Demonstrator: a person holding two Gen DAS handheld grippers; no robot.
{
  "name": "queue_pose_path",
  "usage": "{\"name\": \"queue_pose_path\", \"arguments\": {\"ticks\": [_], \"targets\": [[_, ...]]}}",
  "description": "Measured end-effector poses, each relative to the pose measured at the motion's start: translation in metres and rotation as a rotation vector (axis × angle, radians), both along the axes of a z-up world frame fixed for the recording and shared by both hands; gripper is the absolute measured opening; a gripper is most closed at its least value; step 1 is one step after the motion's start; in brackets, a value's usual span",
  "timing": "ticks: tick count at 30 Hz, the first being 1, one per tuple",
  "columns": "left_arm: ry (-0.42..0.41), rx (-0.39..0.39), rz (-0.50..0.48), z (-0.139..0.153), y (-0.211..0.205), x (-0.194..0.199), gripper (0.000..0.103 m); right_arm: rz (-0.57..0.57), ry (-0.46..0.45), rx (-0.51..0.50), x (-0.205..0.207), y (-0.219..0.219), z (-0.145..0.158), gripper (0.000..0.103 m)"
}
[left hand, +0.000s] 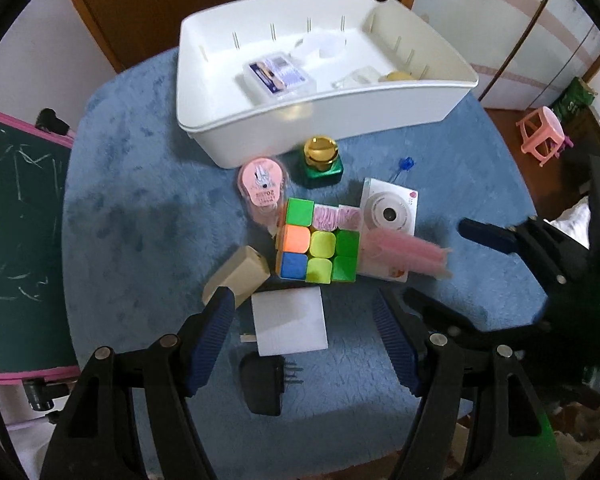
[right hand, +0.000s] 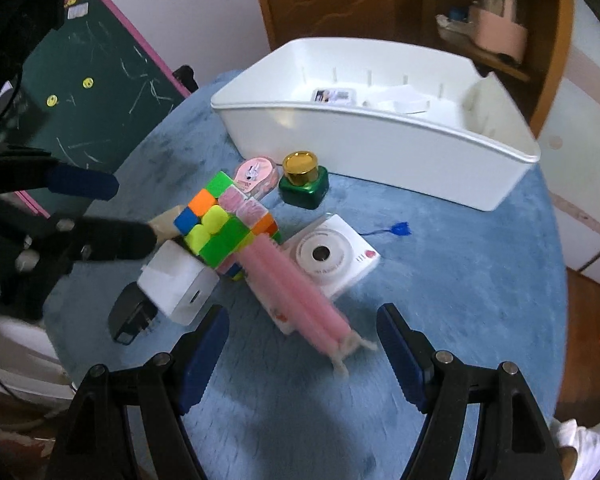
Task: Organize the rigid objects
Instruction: 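Grasp the Rubik's cube with the left tool while the right tool grasps the pink hair roller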
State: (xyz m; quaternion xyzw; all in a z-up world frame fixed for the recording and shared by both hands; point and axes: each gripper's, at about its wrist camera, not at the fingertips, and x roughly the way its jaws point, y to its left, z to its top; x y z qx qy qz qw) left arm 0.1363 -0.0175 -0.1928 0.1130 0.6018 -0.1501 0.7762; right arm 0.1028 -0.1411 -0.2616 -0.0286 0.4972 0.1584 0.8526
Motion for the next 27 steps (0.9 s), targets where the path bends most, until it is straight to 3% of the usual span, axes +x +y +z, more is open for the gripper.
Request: {"name": "queue_pose_path", "arguments": {"ticks": [5,9,16,21,27], "targets": [[0.03,0.01,-0.02,-0.013,-0.004,0.009,0.074,0.022,0.014,0.009,0.015,0.005,-0.013,0.076],[0.05,0.01,-0.026,-0.019,-0.005,0.016,0.074,0.054,0.032,0.003,0.016,0.008,-0.021,0.052],[0.083,0.006,-0.028,-0.028,-0.01,0.026,0.074,0.014,0.024,0.019,0.014,-0.005,-0.022,0.035],[0.095,0.009,-0.041,-0.034,-0.018,0.032,0.074,-0.067,0.048,0.086,0.016,-0.023,-0.021,0.033],[0.106,0.032,-0.044,-0.045,-0.027,0.037,0.074,-0.093,0.047,0.091,0.012,-0.026,-0.019,0.032]]}}
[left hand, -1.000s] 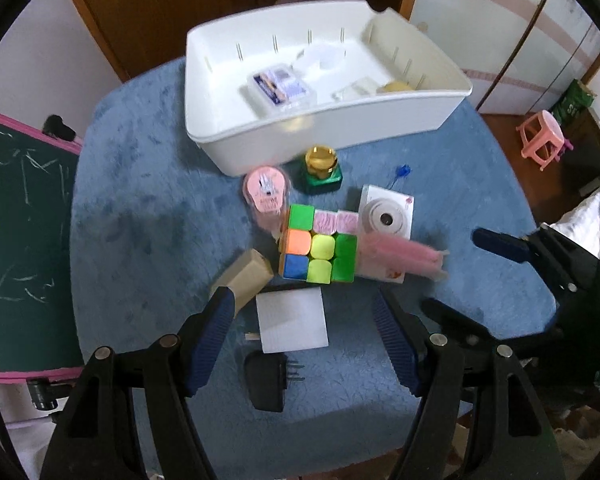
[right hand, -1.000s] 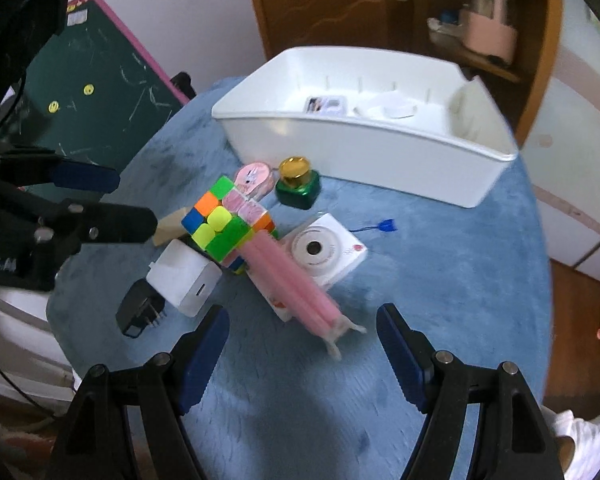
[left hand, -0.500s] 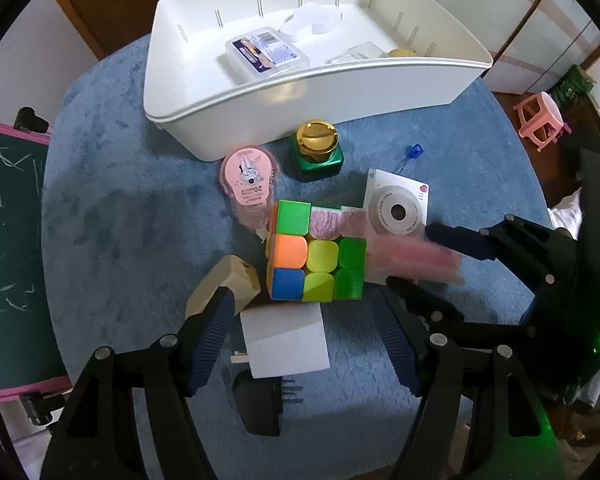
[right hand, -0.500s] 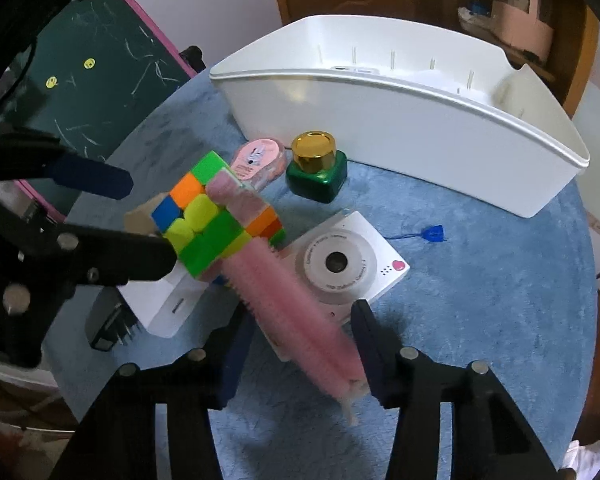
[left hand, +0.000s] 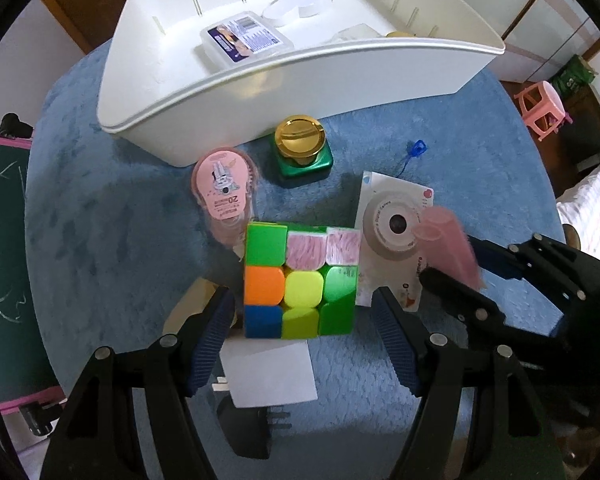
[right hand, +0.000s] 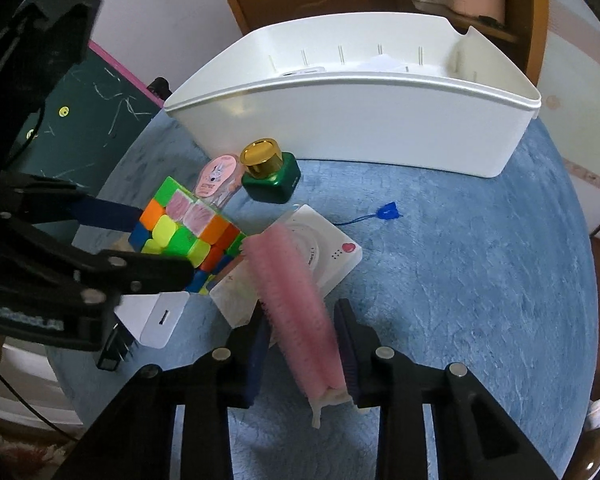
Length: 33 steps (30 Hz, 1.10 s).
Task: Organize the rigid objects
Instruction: 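Grasp the Rubik's cube with the left tool while the right tool grasps the pink hair roller, then carry the cube and hair roller into the white tray and open both tools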
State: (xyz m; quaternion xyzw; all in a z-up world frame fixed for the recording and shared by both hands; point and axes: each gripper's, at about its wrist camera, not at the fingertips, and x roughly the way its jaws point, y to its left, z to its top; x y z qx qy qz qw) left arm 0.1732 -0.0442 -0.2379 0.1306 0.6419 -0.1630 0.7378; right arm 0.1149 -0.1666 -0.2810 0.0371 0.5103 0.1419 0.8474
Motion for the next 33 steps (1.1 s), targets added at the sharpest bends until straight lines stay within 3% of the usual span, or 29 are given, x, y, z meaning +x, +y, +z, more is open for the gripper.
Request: {"name": "queue_pose_path", "arguments": {"ticks": [6,9,19,26,33], "targets": [[-0.019,0.035,0.037,-0.011,-0.001,0.006,0.073,-0.011,0.001,0.0,-0.002,0.001,0.001,0.032],[-0.007,0.018,0.056,-0.017,0.0,0.009,0.065,-0.014,0.003,0.001,-0.003,0.0,0.001,0.032],[-0.048,0.002,0.069,-0.017,0.004,0.001,0.063,-0.004,0.009,0.005,-0.006,0.006,0.008,0.028],[-0.118,-0.035,0.022,0.011,0.005,-0.019,0.063,0.016,-0.035,0.004,-0.017,0.012,0.031,0.027],[-0.2,-0.073,0.017,0.068,0.003,-0.026,0.063,0.011,-0.061,0.029,-0.025,0.009,0.061,0.027]]}}
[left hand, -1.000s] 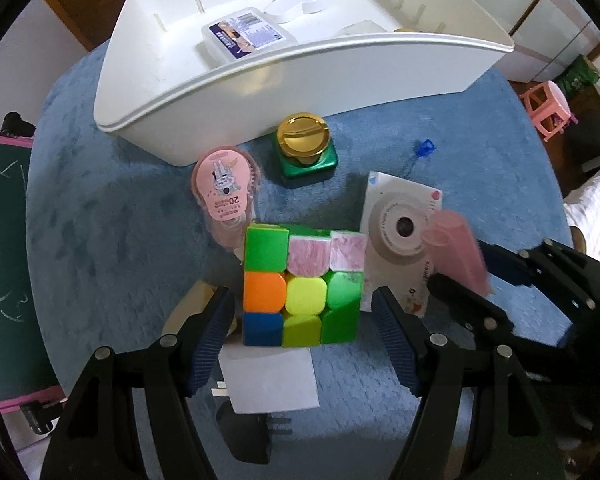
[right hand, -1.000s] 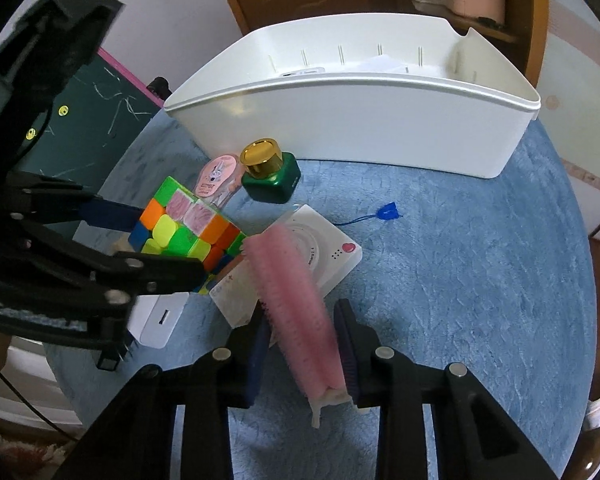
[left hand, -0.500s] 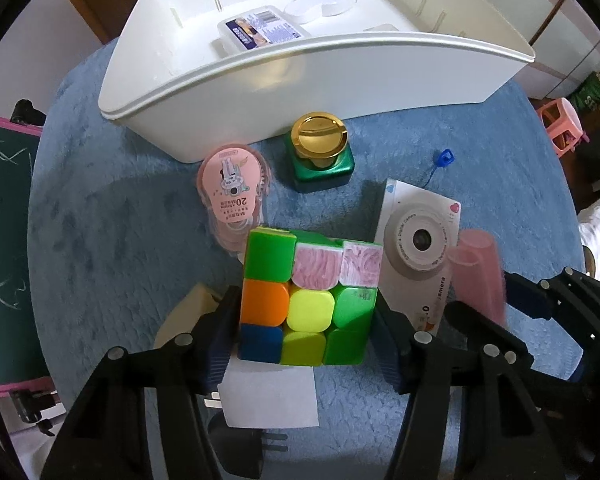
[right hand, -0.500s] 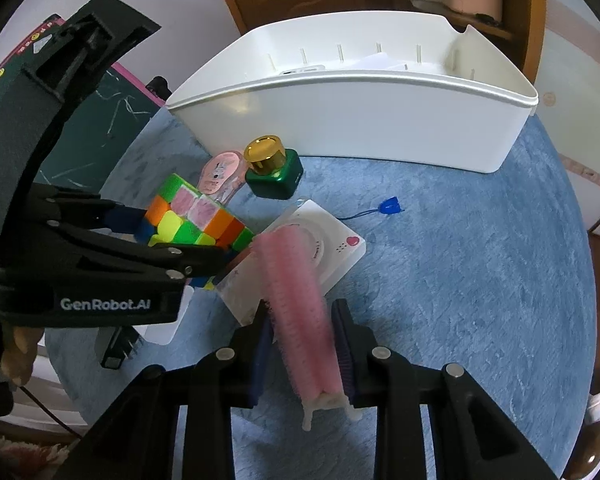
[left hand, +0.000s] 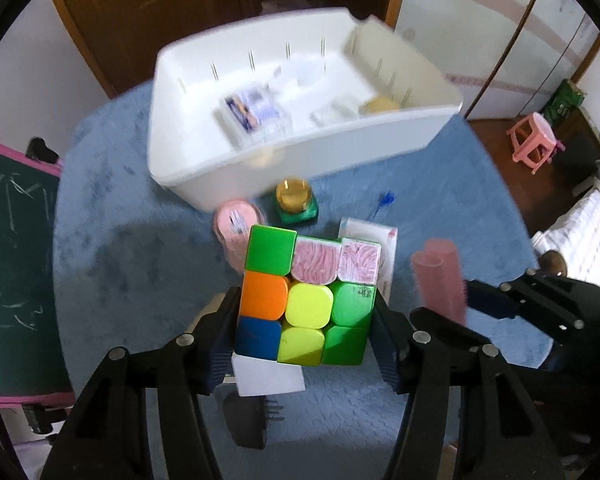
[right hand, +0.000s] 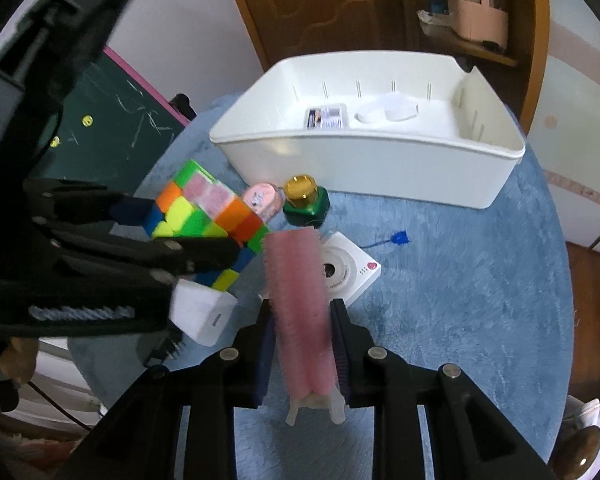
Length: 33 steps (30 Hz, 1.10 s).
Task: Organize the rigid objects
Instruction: 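Carry the cube and hair roller into the white tray and open both tools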
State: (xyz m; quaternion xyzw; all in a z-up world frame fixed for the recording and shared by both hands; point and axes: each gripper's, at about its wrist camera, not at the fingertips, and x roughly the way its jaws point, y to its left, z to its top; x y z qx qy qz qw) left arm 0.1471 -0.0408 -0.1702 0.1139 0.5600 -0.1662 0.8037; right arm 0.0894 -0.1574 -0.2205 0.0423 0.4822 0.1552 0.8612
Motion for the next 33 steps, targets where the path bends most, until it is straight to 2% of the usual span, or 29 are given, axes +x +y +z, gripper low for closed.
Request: {"name": "queue_pose_path", "arguments": {"ticks": [10,17,20,24,27,30,33], "targets": [[-0.205,-0.045,-0.023,0.099,-0.005,0.016,0.063,-0.044,-0.134,0.043,0.012,-0.015,0.075,0.027],[-0.339,-0.055,-0.045,0.151,-0.024,0.052,0.063,-0.117,-0.193,0.056,0.052,-0.034,0.124,0.027],[-0.369,-0.063,-0.051,0.162,-0.03,0.073,0.063,-0.172,-0.209,0.059,0.076,-0.045,0.142,0.027],[-0.39,-0.087,-0.043,0.17,-0.036,0.105,0.063,-0.251,-0.237,0.075,0.109,-0.059,0.168,0.027],[-0.378,-0.108,-0.025,0.166,-0.039,0.13,0.063,-0.277,-0.239,0.081,0.129,-0.066,0.177,0.027],[-0.337,-0.115,0.003,0.148,-0.04,0.157,0.063,-0.297,-0.225,0.074,0.151,-0.065,0.174,0.027],[-0.288,-0.093,0.028,0.12,-0.039,0.182,0.063,-0.305,-0.175,0.089,0.172,-0.063,0.158,0.027]]}}
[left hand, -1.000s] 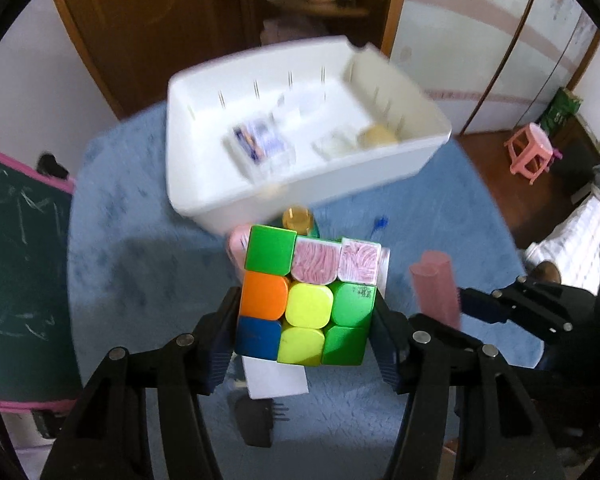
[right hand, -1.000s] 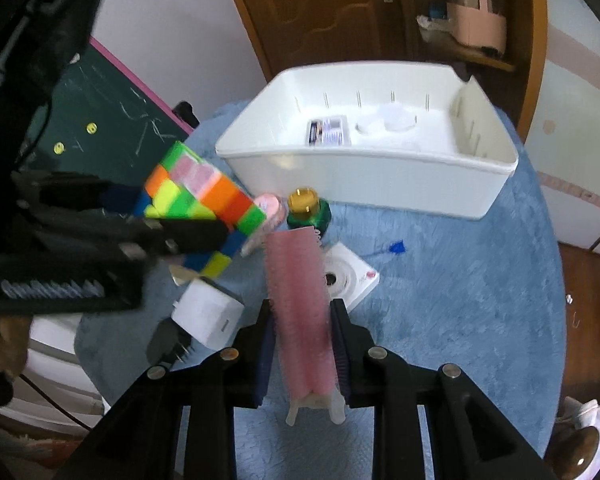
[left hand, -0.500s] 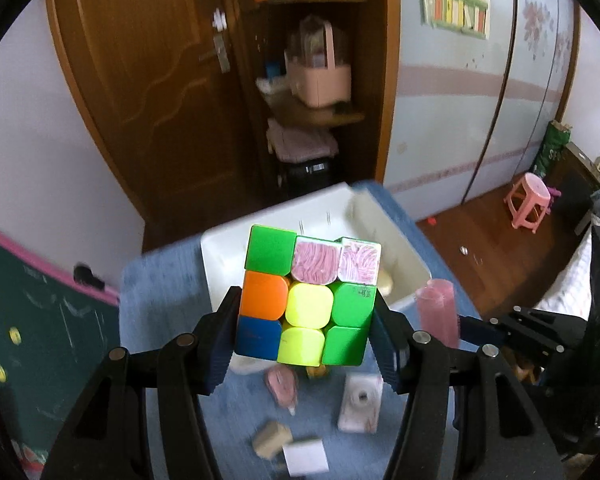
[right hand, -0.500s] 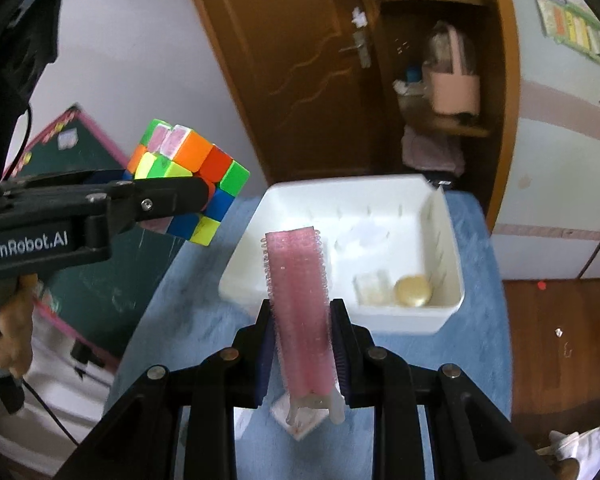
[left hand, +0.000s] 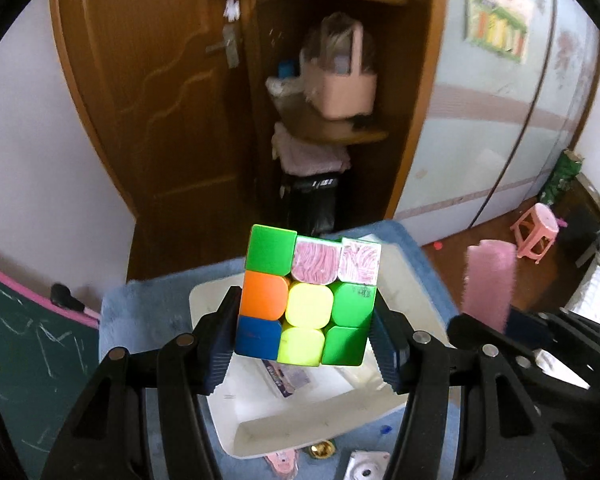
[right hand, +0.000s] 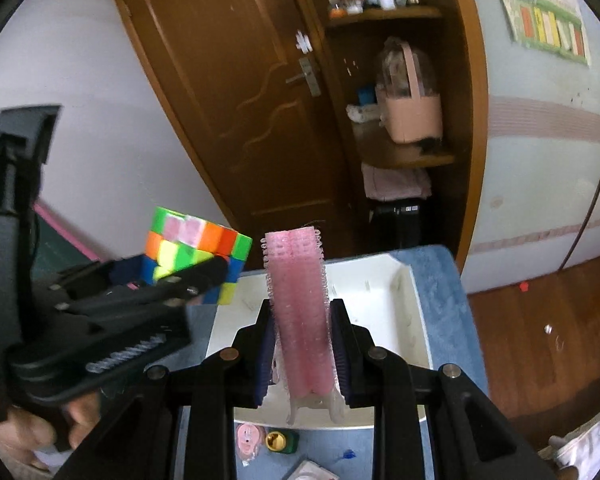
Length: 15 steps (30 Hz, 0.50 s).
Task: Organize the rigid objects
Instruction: 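Carry the cube and hair roller into the white tray and open both tools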
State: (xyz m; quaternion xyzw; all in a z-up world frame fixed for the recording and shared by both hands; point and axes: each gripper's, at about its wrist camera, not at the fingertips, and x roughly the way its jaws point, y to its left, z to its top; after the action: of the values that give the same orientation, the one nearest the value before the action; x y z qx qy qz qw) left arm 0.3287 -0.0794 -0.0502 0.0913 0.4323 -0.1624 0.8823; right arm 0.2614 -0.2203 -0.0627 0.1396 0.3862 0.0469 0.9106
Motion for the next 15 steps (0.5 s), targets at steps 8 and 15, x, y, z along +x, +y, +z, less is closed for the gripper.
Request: {"name": "queue_pose_path", "arguments": {"ticks": [8,15], "targets": [[0.106,0.08,0.037,-0.075,0.008,0.035,0.063,-0.022,0.175,0.039,0.041,0.006,-0.075,0.026],[0.179,0.138,0.041,-0.12,0.011,0.047,0.063,-0.031,0.289,0.02,0.047,0.015,-0.124,0.027]]}}
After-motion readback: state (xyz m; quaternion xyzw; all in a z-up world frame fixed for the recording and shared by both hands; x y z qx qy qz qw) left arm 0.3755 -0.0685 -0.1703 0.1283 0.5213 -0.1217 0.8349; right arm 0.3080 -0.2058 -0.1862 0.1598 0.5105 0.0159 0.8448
